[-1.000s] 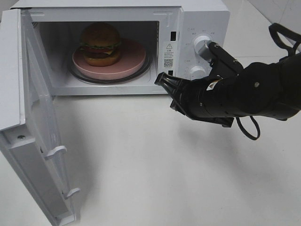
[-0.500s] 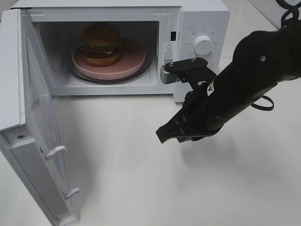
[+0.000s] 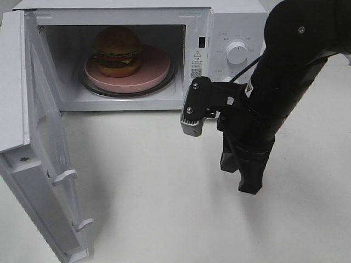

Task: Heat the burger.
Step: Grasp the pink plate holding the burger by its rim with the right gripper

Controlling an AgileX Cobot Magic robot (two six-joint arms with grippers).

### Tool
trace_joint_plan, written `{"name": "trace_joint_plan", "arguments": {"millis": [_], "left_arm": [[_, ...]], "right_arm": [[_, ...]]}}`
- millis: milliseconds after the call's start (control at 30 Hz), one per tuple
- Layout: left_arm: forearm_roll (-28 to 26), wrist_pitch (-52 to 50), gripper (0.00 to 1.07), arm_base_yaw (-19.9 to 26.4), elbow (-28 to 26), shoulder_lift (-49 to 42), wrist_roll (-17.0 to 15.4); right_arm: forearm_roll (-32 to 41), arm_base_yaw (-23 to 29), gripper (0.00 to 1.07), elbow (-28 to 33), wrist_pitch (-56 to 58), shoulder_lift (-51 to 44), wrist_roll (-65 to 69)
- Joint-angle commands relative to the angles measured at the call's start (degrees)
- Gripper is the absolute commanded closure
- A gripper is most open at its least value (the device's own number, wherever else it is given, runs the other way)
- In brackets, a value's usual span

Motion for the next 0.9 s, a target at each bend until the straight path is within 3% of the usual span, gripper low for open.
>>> {"name": "trace_joint_plan", "arguments": {"millis": [33, 233, 367, 467, 500, 533, 567, 600, 633, 667, 700, 767, 800, 900], "left_arm": [[-0.4, -0.52, 0.06, 0.17, 0.11, -0.86, 0.0], [-0.4, -0.52, 0.06, 0.17, 0.11, -0.86, 0.0], [-0.4, -0.52, 0.06, 0.17, 0.11, -0.86, 0.0], [-0.4, -0.52, 0.06, 0.17, 0.11, -0.86, 0.0], [-0.4, -0.52, 0.06, 0.17, 0.11, -0.86, 0.0], [-0.4, -0.52, 0.06, 0.17, 0.11, -0.86, 0.0], [-0.4, -0.52, 0.06, 0.17, 0.11, -0.86, 0.0], [-0.4, -0.52, 0.06, 0.17, 0.11, -0.86, 0.0], [-0.4, -0.52, 0.06, 0.17, 0.11, -0.86, 0.0], [-0.4, -0.52, 0.06, 0.17, 0.11, -0.86, 0.0], [-0.4, -0.52, 0.06, 0.17, 0.11, -0.86, 0.0], [-0.4, -0.52, 0.06, 0.17, 0.11, -0.86, 0.0], [-0.4, -0.52, 0.06, 0.17, 0.11, -0.86, 0.0], [-0.4, -0.52, 0.06, 0.17, 0.11, -0.86, 0.0]], "right_arm": [[-1.83, -0.34, 1.0, -1.49, 0.86, -0.52, -12.15], [-2.12, -0.34, 0.97, -2.75, -0.29, -0.52, -30.08], [-2.12, -0.34, 0.93, -2.75, -2.64, -0.52, -32.31], [-2.69, -0.11, 0.85, -2.75, -6.13, -0.52, -32.37], [-2.92, -0.11, 0.82, -2.75, -7.28, -0.52, -32.37], [-3.72, -0.11, 0.7, -2.75, -9.17, -0.52, -32.2], [-3.72, -0.11, 0.7, -2.75, -9.17, -0.52, -32.2], [-3.84, -0.11, 0.63, -2.75, -9.97, -0.52, -31.8], [-3.84, -0.11, 0.48, -2.75, -12.32, -0.52, -31.0], [-3.84, -0.11, 0.48, -2.75, -12.32, -0.52, -31.0], [-3.84, -0.11, 0.34, -2.75, -14.21, -0.52, -29.97], [-3.84, -0.11, 0.28, -2.75, -15.01, -0.52, -29.56], [-4.18, 0.4, 0.17, -2.75, -17.13, -0.52, -29.51], [-5.56, 0.52, 0.12, -2.75, -20.05, -0.52, -28.19]]}}
